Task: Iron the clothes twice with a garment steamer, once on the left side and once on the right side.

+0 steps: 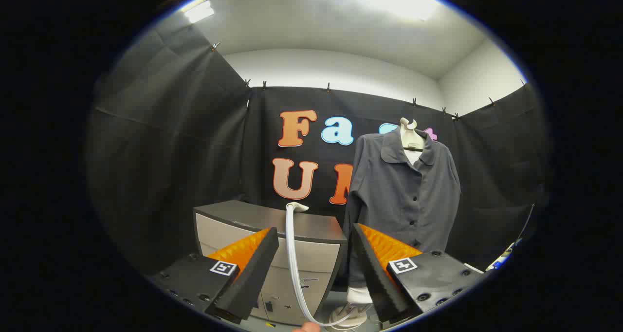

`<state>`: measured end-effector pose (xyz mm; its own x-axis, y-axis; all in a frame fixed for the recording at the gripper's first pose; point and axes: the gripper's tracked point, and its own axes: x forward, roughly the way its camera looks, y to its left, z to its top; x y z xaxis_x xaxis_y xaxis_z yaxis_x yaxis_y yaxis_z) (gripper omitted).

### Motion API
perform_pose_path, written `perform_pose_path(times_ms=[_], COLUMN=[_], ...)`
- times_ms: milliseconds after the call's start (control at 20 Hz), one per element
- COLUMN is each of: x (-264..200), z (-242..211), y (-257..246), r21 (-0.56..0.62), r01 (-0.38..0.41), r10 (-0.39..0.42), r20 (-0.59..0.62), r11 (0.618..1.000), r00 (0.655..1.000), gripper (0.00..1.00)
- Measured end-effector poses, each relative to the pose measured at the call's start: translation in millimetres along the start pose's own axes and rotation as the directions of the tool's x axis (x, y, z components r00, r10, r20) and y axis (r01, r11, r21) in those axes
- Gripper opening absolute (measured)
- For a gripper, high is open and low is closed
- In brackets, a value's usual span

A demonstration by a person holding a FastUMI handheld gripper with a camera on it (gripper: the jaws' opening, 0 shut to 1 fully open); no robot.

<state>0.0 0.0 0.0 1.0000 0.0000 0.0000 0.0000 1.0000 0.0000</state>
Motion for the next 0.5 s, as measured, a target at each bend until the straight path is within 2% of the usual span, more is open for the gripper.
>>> perform_pose_path(times_ms=[500], x=[-4.6], z=[5.8], y=[2.3], r21=[-0.009], r01=[-0.005], r10=[0.005], r20=[0.006], r11=[1.0], r00=[1.0], gripper=[0.98])
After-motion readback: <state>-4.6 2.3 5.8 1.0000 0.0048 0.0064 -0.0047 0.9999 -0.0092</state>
